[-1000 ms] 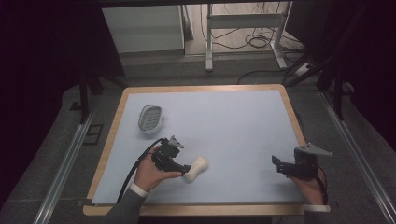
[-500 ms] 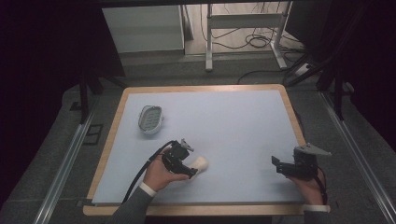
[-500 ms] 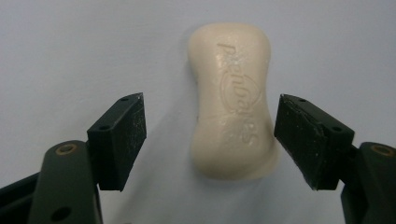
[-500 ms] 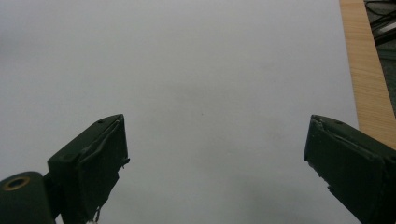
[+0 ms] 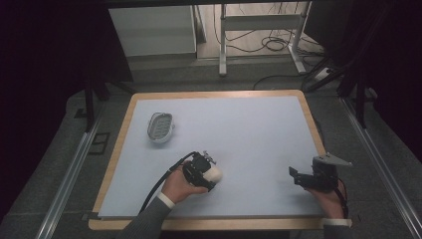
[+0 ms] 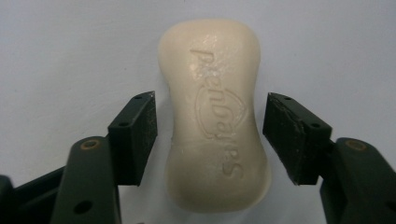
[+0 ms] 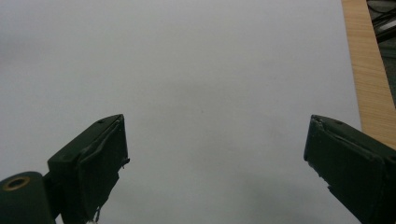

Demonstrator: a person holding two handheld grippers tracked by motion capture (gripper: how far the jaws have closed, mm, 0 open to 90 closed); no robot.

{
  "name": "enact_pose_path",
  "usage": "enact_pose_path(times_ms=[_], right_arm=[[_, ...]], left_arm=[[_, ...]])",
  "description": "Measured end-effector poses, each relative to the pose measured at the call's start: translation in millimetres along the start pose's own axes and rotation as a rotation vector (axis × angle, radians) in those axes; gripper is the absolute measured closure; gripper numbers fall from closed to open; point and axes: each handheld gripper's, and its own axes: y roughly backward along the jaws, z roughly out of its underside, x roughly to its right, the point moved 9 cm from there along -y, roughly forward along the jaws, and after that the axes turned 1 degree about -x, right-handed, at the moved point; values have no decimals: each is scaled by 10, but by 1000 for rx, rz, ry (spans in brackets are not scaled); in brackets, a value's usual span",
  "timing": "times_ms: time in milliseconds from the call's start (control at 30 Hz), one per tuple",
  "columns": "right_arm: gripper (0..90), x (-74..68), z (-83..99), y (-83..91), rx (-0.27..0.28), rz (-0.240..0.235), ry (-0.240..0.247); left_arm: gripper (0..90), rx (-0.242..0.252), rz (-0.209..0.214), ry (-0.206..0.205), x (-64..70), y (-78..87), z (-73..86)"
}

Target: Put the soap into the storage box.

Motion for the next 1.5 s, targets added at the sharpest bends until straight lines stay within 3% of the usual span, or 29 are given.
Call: enact_pose_path(times_ms=[200, 467, 600, 1100, 1500], right_arm=[[58, 9, -2, 3, 2, 3, -1], [58, 27, 1, 4, 3, 8, -5], [58, 36, 5, 8, 2, 9, -9], [59, 54, 10, 7, 2, 13, -16], [60, 64, 26, -4, -5, 17, -19]], left_arm=[[489, -2, -10, -16, 8, -14, 3], [495, -13, 5, -28, -30, 34, 38], [495, 12, 25, -19, -51, 105, 23], [495, 60, 17, -16, -166, 369, -25], [496, 64, 27, -13, -206, 404, -35]])
